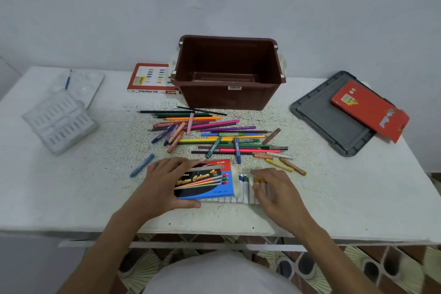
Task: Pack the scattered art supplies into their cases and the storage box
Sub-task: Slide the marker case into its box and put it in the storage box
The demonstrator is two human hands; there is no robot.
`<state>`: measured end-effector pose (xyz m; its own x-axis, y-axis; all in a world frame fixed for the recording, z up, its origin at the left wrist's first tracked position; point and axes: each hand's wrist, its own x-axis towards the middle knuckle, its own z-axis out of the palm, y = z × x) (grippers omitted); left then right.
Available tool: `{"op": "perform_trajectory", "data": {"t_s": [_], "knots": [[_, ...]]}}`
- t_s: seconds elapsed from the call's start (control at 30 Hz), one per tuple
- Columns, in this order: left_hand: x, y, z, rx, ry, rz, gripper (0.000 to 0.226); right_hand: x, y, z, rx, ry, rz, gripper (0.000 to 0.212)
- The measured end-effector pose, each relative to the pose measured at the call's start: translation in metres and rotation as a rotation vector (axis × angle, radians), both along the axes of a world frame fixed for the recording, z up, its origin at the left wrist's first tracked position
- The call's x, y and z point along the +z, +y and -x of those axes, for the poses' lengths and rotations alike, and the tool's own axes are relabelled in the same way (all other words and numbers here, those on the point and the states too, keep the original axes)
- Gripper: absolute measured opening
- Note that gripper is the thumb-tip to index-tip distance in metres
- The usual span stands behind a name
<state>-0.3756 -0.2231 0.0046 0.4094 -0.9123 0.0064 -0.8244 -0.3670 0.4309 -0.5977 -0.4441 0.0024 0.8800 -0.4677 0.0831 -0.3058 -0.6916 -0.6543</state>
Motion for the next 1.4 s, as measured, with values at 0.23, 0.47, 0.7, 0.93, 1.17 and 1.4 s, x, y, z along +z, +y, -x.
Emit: {"op": "perform_trajectory", "data": {"t_s": [0.23,0.47,0.7,0.93,1.17,1.4], "knots": [[-0.010,0.029,-0.019,0.075,-0.018,-0.016,0.095,-0.009,-0.003,-0.008,0.280,0.115,0.343,0.073],[-0.009,0.032,-0.020,0.082,0.002,0.003,0.095,-0.014,-0.020,0.002,0.328,0.172,0.392,0.067],[-0.015,0.021,-0.013,0.013,0.007,-0.018,0.095,-0.001,-0.062,0.048,0.306,0.281,0.408,0.062],[-0.018,0.012,-0.007,-0.026,0.001,-0.031,0.095,0.002,-0.075,0.069,0.250,0.312,0.392,0.060],[-0.018,-0.001,0.005,-0.045,0.012,0.004,0.097,-0.010,-0.063,0.052,0.236,0.236,0.373,0.057],[-0.023,-0.011,0.012,-0.062,-0.033,-0.010,0.098,-0.010,-0.060,0.043,0.246,0.171,0.352,0.056]]}}
